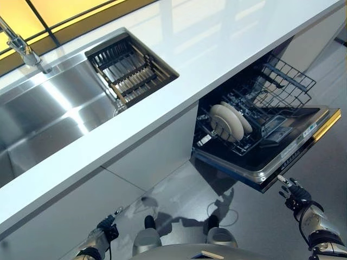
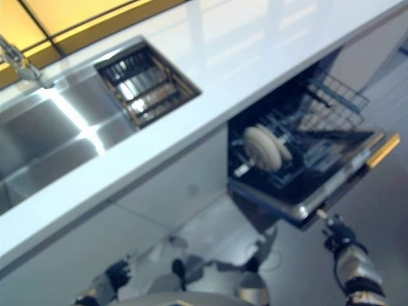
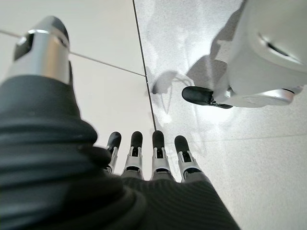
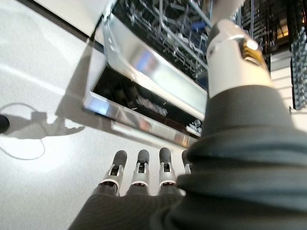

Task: Take plates into dishwasher

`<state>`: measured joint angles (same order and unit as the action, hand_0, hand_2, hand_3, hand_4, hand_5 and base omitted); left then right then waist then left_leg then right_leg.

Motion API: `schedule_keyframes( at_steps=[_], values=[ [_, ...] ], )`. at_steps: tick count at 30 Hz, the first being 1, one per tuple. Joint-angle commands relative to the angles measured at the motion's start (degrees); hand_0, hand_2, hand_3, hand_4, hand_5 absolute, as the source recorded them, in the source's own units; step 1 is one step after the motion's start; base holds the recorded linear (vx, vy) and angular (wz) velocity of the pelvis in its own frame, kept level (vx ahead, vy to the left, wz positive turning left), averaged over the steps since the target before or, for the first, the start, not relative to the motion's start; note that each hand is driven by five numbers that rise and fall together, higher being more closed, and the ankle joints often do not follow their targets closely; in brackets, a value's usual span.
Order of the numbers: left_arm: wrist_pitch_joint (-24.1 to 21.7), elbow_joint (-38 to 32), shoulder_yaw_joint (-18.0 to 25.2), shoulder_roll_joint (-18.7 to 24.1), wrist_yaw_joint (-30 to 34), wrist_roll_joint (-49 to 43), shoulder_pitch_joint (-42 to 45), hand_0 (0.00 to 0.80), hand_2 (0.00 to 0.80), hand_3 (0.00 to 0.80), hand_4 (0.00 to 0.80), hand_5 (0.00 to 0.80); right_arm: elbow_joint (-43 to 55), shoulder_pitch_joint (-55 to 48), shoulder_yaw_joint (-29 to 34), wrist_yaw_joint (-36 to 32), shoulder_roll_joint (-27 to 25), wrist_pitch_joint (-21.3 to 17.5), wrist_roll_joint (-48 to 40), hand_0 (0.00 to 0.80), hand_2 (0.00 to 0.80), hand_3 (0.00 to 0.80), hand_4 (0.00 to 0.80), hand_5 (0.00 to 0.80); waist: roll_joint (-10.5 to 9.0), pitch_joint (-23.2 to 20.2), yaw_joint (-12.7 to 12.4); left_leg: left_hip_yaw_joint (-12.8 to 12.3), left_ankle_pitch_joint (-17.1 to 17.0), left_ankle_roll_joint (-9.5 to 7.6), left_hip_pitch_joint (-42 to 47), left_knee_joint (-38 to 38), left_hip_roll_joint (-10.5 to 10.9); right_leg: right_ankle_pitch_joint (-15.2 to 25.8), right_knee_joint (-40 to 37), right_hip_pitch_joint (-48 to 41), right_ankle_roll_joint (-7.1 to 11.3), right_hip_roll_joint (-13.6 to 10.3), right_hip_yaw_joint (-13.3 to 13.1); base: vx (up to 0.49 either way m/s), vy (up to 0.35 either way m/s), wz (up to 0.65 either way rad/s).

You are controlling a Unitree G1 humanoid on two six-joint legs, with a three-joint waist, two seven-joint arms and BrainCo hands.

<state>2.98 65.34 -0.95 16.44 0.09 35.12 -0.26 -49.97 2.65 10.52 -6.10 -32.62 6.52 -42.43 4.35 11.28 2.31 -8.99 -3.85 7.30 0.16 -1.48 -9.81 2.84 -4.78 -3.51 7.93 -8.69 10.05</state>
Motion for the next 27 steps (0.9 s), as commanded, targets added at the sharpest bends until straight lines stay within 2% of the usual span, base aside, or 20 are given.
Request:
schedule_keyframes(
  at_steps=[1, 11, 18, 21, 27],
  values=[
    [-2.2, 1.2, 0.9, 2.4, 0.3, 3.4, -2.0, 0.000, 0.000, 0.000, 0.000, 0.000, 0.4, 5.7, 0.8, -0.7, -1.2, -3.5, -2.3, 0.000, 0.000, 0.000, 0.000, 0.000, -1.41, 2.3, 0.4, 1.3, -2.6, -1.31, -4.8, 0.9, 2.2, -5.2, 9.2, 3.0, -4.64, 1.5, 0.1, -0.117, 0.024, 0.08],
    [-2.3, 0.3, 0.4, 1.1, 2.2, 4.1, -0.6, 0.000, 0.000, 0.000, 0.000, 0.000, 0.9, 9.1, -0.3, -4.5, -2.5, -7.3, -4.0, 0.000, 0.000, 0.000, 0.000, 0.000, 2.65, 5.2, -0.4, 2.3, -4.7, -0.16, -6.1, 0.3, 2.0, -6.5, 10.8, 4.0, -5.52, 0.9, 0.9, -0.023, -0.003, 0.05],
    [-2.7, -0.7, -0.5, 1.1, 3.1, 4.5, -0.3, 0.000, 0.000, 0.000, 0.000, 0.000, 1.8, 14.6, -1.9, -6.8, -3.3, -8.2, -6.0, 0.000, 0.000, 0.000, 0.000, 0.000, 5.53, 6.8, -1.6, 3.1, -5.6, 0.27, -6.5, -0.4, 2.7, -7.2, 12.0, 5.1, -5.81, 0.1, 1.9, -0.064, 0.017, 0.01],
    [-2.6, -0.6, -0.5, 1.1, 3.4, 4.5, 0.2, 0.000, 0.000, 0.000, 0.000, 0.000, 3.4, 17.3, -3.8, -8.1, -3.4, -7.5, -4.9, 0.000, 0.000, 0.000, 0.000, 0.000, 6.24, 6.9, -2.1, 3.2, -5.9, 0.49, -6.4, -0.9, 3.0, -7.3, 12.1, 5.0, -5.84, -0.2, 2.4, -0.022, 0.036, 0.07],
    [-2.2, -0.8, -0.7, 1.1, 3.5, 3.7, 0.7, 0.000, 0.000, 0.000, 0.000, 0.000, 6.9, 21.8, -8.9, -9.6, -3.0, -2.8, -1.7, 0.000, 0.000, 0.000, 0.000, 0.000, 5.83, 6.0, -3.5, 3.4, -6.0, 0.56, -6.1, -0.8, 3.2, -7.4, 11.6, 3.4, -5.91, -0.4, 3.3, 0.033, 0.004, 0.05]
  ],
)
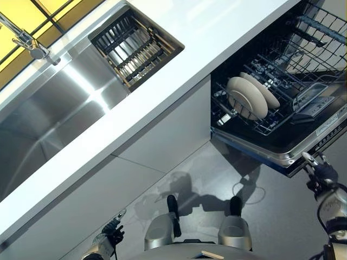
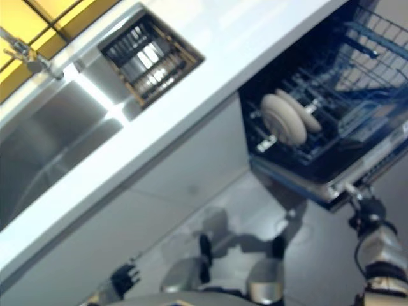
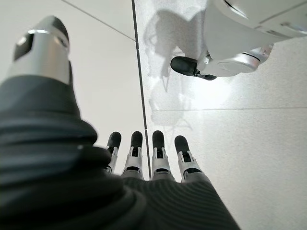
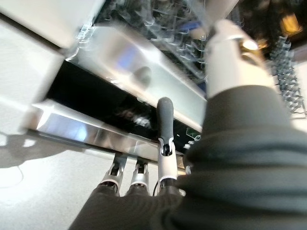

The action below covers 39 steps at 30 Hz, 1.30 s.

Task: Take plates into dishwasher

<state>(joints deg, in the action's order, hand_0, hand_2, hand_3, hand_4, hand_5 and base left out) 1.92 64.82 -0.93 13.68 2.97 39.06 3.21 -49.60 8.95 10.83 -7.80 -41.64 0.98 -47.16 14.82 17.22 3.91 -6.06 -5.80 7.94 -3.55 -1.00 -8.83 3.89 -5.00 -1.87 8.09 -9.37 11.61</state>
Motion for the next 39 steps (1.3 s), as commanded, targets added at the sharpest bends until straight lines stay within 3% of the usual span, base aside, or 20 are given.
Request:
schedule_keyframes(
  at_steps=[1, 8, 19, 39],
  values=[
    [-1.2, -0.2, -0.8, 3.9, 0.8, -0.5, -2.7, 0.000, 0.000, 0.000, 0.000, 0.000, 6.5, 16.5, -10.0, -8.1, 5.9, 3.2, 2.9, 0.000, 0.000, 0.000, 0.000, 0.000, -4.66, 0.0, -5.4, 0.6, -4.0, -0.08, -2.3, -1.2, 2.2, -8.6, 11.9, 1.6, -6.13, 0.2, 2.0, 0.000, 0.000, 0.00],
    [-0.4, -0.7, -1.9, 4.1, 1.0, -2.2, -2.4, 0.000, 0.000, 0.000, 0.000, 0.000, 8.2, 24.7, -15.2, -9.6, 6.2, 5.7, 0.4, 0.000, 0.000, 0.000, 0.000, 0.000, -4.96, -0.8, -8.5, 2.2, -4.3, -0.02, -1.8, -1.4, 2.4, -9.2, 12.6, -0.1, -6.49, -0.1, 4.1, 0.034, -0.014, 0.04],
    [-0.3, 0.1, -1.7, 4.9, 0.4, -4.3, -1.8, 0.000, 0.000, 0.000, 0.000, 0.000, 7.8, 31.4, -17.7, -7.8, 7.2, 5.2, -2.5, 0.000, 0.000, 0.000, 0.000, 0.000, -6.93, -2.5, -12.2, 4.4, -3.7, -0.35, -1.2, -0.9, 2.8, -9.1, 11.9, -3.0, -6.59, -0.1, 6.7, 0.052, -0.037, -0.01],
    [-0.5, 0.8, -2.6, 5.0, 0.9, -7.5, -0.9, 0.000, 0.000, 0.000, 0.000, 0.000, 9.5, 31.2, -16.6, -7.4, 7.0, 0.0, -5.0, 0.000, 0.000, 0.000, 0.000, 0.000, -7.80, -4.2, -12.9, 5.0, -3.6, -0.30, 0.0, -1.0, 2.7, -8.2, 9.9, -5.6, -6.31, 0.4, 7.4, 0.029, -0.011, 0.12]
  ],
)
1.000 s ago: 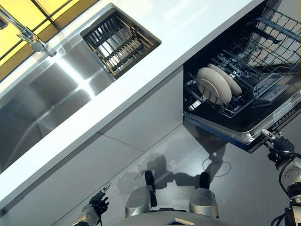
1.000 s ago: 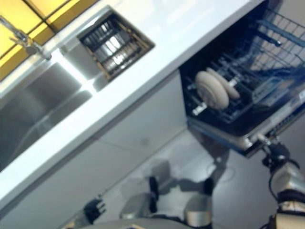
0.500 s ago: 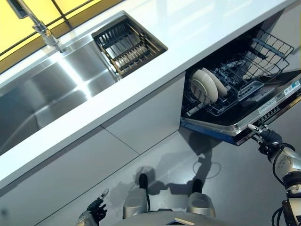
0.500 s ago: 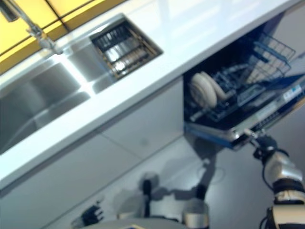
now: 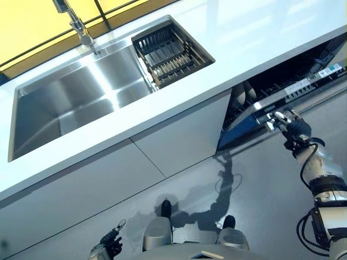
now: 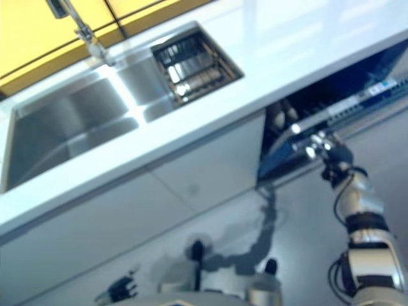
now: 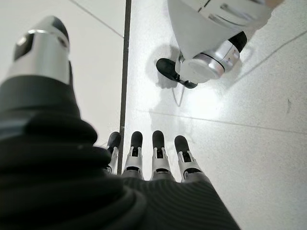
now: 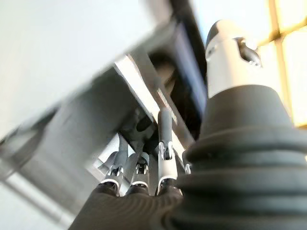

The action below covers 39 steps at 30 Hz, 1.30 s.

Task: Take plates into dishwasher

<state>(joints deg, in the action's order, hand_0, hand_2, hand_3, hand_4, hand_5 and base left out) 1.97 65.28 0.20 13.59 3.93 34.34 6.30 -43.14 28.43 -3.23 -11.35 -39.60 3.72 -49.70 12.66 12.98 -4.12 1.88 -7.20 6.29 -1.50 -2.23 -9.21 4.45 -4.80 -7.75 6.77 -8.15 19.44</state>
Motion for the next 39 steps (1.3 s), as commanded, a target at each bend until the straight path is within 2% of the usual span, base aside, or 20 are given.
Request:
schedule_keyframes(
  at_steps=[1, 10, 16, 18, 23, 27, 33, 36, 39],
  values=[
    [-0.5, 0.4, -3.6, 5.1, 0.1, -2.9, -4.0, 0.000, 0.000, 0.000, 0.000, 0.000, 3.3, 11.8, -2.5, -3.6, 4.9, -2.5, -2.2, 0.000, 0.000, 0.000, 0.000, 0.000, -5.64, -0.1, -4.8, -3.1, -2.1, 1.39, -1.9, 0.2, 3.1, -8.7, 9.6, 0.2, -4.96, -0.8, -0.4, 0.022, 0.013, 0.22],
    [0.3, 0.3, -2.7, 4.8, -0.1, -4.5, -3.3, 0.000, 0.000, 0.000, 0.000, 0.000, 6.3, 5.9, -2.7, 0.1, 3.0, 2.0, 5.1, 0.000, 0.000, 0.000, 0.000, 0.000, -7.89, -1.7, -3.2, -4.7, -1.7, 1.36, -0.7, -0.6, 2.4, -7.8, 7.3, -1.1, -4.53, 0.0, -1.3, 0.020, -0.001, 0.18],
    [0.4, 1.2, -2.7, 4.6, 0.1, -4.5, -4.0, 0.000, 0.000, 0.000, 0.000, 0.000, 10.6, 0.9, -3.4, 2.3, 4.2, 4.1, 8.7, 0.000, 0.000, 0.000, 0.000, 0.000, -9.62, -2.5, -1.5, -6.0, -1.1, 1.03, 0.3, -1.0, 2.0, -7.2, 6.1, -1.3, -4.28, 0.6, -2.3, 0.000, 0.002, -0.04],
    [0.2, 1.6, -2.8, 4.1, -0.2, -3.9, -4.5, 0.000, 0.000, 0.000, 0.000, 0.000, 12.8, -1.8, -3.6, 3.0, 5.0, 6.7, 10.5, 0.000, 0.000, 0.000, 0.000, 0.000, -10.36, -2.9, -0.5, -6.6, -0.8, 0.85, 0.7, -1.1, 1.9, -6.8, 5.5, -1.3, -4.10, 0.8, -2.9, -0.002, 0.018, -0.09],
    [0.3, 1.2, -2.6, 3.4, -1.0, -2.9, -5.0, 0.000, 0.000, 0.000, 0.000, 0.000, 15.6, -8.8, -4.1, -0.1, 6.9, 8.9, 15.6, 0.000, 0.000, 0.000, 0.000, 0.000, -11.46, -4.0, 0.7, -7.5, -0.3, 0.56, 1.3, -1.3, 1.9, -6.1, 4.3, -1.2, -3.71, 1.2, -3.6, -0.004, 0.020, -0.12],
    [0.7, 0.5, -2.5, 2.6, -2.0, -2.3, -5.6, 0.000, 0.000, 0.000, 0.000, 0.000, 15.7, -14.4, -7.6, -1.6, 8.6, 12.5, 26.7, 0.000, 0.000, 0.000, 0.000, 0.000, -12.48, -4.9, 1.5, -8.1, 0.0, 0.32, 2.0, -1.8, 2.1, -4.8, 2.7, -1.0, -3.15, 1.5, -3.9, -0.006, 0.008, -0.02],
    [1.4, -0.6, -3.4, 2.4, -2.7, -2.8, -6.6, 0.000, 0.000, 0.000, 0.000, 0.000, 14.8, -17.4, -12.5, -5.1, 11.5, 17.0, 34.3, 0.000, 0.000, 0.000, 0.000, 0.000, -13.27, -5.7, 1.5, -8.2, 0.5, -0.23, 2.5, -2.2, 2.5, -4.7, 2.9, -0.7, -2.93, 1.8, -4.0, -0.009, 0.024, -0.03],
    [1.9, -0.2, -3.9, 2.3, -2.9, -2.3, -7.7, 0.000, 0.000, 0.000, 0.000, 0.000, 12.3, -17.7, -15.6, -6.0, 13.6, 18.0, 38.6, 0.000, 0.000, 0.000, 0.000, 0.000, -13.56, -6.1, 1.3, -7.9, 0.8, -0.51, 2.9, -2.4, 2.8, -4.7, 3.0, -0.7, -2.78, 1.8, -3.9, -0.009, 0.033, -0.01],
    [2.1, -0.2, -4.7, 1.8, -2.9, -2.8, -8.1, 0.000, 0.000, 0.000, 0.000, 0.000, 8.6, -18.0, -18.0, -5.7, 15.6, 17.2, 41.7, 0.000, 0.000, 0.000, 0.000, 0.000, -13.75, -6.3, 0.7, -7.4, 1.0, -0.77, 3.2, -2.6, 3.0, -4.8, 3.1, -0.7, -2.62, 1.8, -3.7, 0.000, 0.033, 0.01]
  ],
)
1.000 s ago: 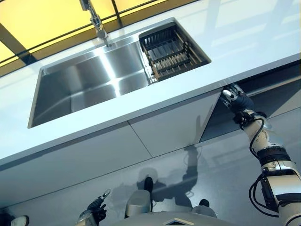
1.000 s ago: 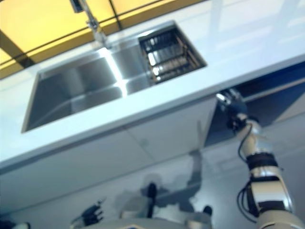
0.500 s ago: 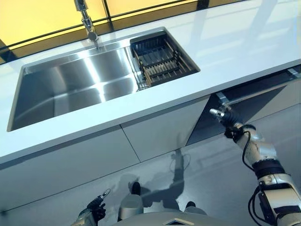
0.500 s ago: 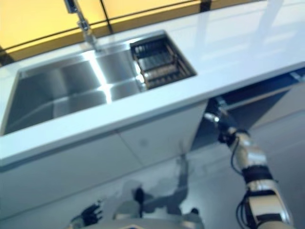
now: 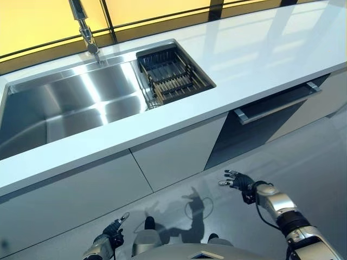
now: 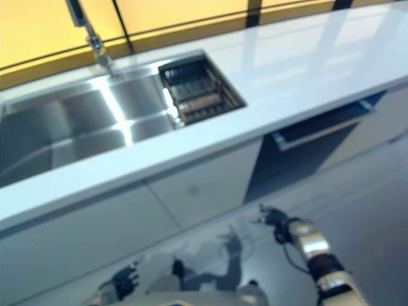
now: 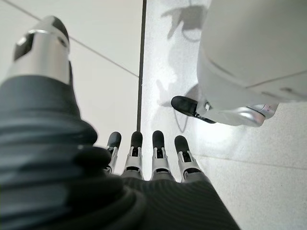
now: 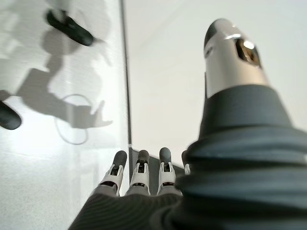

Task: Take plates into dishwasher

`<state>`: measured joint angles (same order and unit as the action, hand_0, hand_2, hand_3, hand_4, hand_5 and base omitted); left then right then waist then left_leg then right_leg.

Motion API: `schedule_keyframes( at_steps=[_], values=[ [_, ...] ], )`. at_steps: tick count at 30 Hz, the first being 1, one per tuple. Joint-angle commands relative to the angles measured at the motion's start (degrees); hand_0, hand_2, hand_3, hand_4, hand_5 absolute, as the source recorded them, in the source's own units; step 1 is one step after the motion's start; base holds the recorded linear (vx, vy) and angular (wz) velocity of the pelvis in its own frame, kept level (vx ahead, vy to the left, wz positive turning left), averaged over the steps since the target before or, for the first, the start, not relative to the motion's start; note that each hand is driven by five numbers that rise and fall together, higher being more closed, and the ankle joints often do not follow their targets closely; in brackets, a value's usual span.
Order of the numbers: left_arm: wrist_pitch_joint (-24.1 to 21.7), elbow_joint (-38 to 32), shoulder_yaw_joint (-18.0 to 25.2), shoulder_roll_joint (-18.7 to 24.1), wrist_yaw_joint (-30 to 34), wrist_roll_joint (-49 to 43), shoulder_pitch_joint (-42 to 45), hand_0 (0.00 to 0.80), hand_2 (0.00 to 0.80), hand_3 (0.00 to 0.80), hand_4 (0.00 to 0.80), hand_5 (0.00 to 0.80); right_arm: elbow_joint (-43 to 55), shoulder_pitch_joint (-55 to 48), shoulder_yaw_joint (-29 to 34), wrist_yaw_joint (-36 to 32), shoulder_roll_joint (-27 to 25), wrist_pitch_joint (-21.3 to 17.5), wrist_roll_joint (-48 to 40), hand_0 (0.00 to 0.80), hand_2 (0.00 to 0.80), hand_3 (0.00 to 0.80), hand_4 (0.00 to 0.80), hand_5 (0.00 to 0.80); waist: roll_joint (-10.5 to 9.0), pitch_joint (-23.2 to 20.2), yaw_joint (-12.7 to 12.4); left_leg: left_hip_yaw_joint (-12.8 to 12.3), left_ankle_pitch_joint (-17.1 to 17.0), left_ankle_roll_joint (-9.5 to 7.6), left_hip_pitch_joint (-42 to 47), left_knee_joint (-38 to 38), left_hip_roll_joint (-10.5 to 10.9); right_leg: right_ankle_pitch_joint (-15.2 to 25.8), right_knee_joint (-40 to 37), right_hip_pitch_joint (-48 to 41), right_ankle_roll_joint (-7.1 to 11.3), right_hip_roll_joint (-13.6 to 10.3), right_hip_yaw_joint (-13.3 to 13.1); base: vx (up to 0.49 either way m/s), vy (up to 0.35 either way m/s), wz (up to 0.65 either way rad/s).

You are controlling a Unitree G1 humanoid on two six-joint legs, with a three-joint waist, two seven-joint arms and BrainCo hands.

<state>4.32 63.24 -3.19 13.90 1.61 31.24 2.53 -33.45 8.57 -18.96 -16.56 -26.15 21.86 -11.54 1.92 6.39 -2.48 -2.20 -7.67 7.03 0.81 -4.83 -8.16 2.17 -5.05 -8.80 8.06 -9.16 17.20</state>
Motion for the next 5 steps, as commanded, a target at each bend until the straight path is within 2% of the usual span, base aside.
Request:
schedule_keyframes(
  at_steps=[1, 5],
  values=[
    [0.0, 2.0, -1.7, 1.3, -0.4, -0.1, -4.5, 0.000, 0.000, 0.000, 0.000, 0.000, -2.8, 1.8, -3.0, -0.3, 2.9, -1.6, 4.3, 0.000, 0.000, 0.000, 0.000, 0.000, -3.05, 0.2, -1.2, -3.1, 1.5, -1.61, 0.9, 0.0, 2.2, -2.5, 3.4, 0.3, -3.89, 2.8, -1.4, 0.008, 0.032, 0.02],
    [0.9, 2.7, -4.3, -0.3, 0.0, -0.7, -5.4, 0.000, 0.000, 0.000, 0.000, 0.000, -9.7, 1.6, -4.9, 4.0, 7.5, -3.1, 1.8, 0.000, 0.000, 0.000, 0.000, 0.000, -3.04, 0.0, -2.3, -1.8, 1.8, -2.18, 1.0, -0.2, 2.6, -2.8, 4.0, 0.2, -3.82, 2.8, -0.9, 0.019, 0.028, 0.09]
  ],
)
